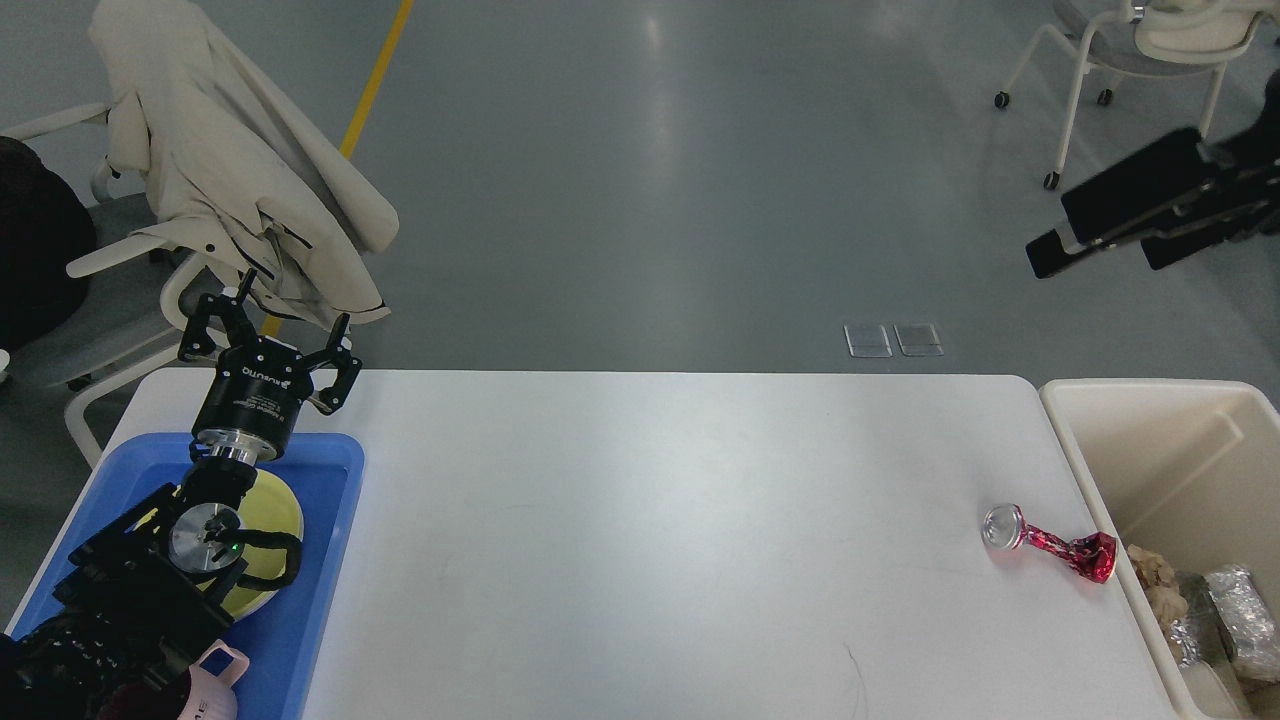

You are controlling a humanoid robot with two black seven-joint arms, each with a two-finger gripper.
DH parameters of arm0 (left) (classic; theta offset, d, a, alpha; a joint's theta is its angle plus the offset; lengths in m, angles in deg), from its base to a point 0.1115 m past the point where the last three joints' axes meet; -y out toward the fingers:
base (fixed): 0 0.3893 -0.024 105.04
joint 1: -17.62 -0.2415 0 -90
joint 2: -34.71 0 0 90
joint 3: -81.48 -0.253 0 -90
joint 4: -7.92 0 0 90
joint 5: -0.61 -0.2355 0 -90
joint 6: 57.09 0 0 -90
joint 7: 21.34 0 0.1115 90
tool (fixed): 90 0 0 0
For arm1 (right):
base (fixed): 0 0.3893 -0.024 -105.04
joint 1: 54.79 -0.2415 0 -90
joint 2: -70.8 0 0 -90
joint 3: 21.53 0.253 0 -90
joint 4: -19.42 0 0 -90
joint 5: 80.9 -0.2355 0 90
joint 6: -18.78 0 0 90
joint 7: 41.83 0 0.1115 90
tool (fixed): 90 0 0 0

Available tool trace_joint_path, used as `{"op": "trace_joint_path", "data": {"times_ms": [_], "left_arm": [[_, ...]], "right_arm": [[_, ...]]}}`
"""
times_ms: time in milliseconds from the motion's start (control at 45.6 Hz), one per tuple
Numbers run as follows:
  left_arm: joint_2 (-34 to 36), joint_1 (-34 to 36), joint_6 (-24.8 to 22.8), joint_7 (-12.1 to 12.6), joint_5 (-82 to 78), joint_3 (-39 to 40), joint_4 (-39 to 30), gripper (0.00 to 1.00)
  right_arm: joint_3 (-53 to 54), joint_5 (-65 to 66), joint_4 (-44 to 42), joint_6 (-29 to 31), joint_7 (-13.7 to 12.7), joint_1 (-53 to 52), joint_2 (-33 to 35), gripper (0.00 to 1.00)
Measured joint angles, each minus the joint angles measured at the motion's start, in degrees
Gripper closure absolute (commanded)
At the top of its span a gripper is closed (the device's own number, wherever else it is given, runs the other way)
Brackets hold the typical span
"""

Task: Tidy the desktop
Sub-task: 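Lower the right gripper toward the red plastic item, then grasp the red plastic item with the right gripper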

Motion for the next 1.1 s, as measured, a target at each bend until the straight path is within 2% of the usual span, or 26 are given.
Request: {"op": "trace_joint_path", "data": {"times_ms": [153,285,351,416,570,614,679,811,1096], "left_arm": [[0.0,0.0,0.0,0.0,0.0,0.0,0.0,0.0],[0.0,0.0,0.0,0.0,0.0,0.0,0.0,0.0],[0.0,0.0,0.0,0.0,0.0,0.0,0.0,0.0],[0.0,0.0,0.0,0.0,0.0,0.0,0.0,0.0],[0.0,0.0,0.0,0.0,0.0,0.0,0.0,0.0],[0.0,0.0,0.0,0.0,0.0,0.0,0.0,0.0],[0.0,0.0,0.0,0.0,0.0,0.0,0.0,0.0],[0.0,0.0,0.0,0.0,0.0,0.0,0.0,0.0],[0.0,0.0,0.0,0.0,0.0,0.0,0.0,0.0]], "right_arm": [[5.3,3.5,-0.5,0.5,-0.6,-0.1,1.3,0.0],[5.3,8.9,-0.6,-1.0,-2.3,9.5,2.1,0.0],[4.0,13.6,-2.6,-9.3,-2.6,19.5,2.1,0.0],[2.8,19.2,-7.6,-20.9,-2.7,31.3,1.5,0.0],[2.3,24.0,-26.5,-47.9,-2.8,58.5,-3.2,0.0],[2.4,23.1,-32.7,-53.9,-2.8,66.6,-5.0,0.0],[2.9,20.3,-40.8,-58.5,-2.7,78.2,-7.3,0.0],[4.0,12.4,-49.4,-61.2,-2.6,92.3,-11.5,0.0],[6.5,9.4,-52.4,-61.9,-2.7,98.8,-13.2,0.0]]}}
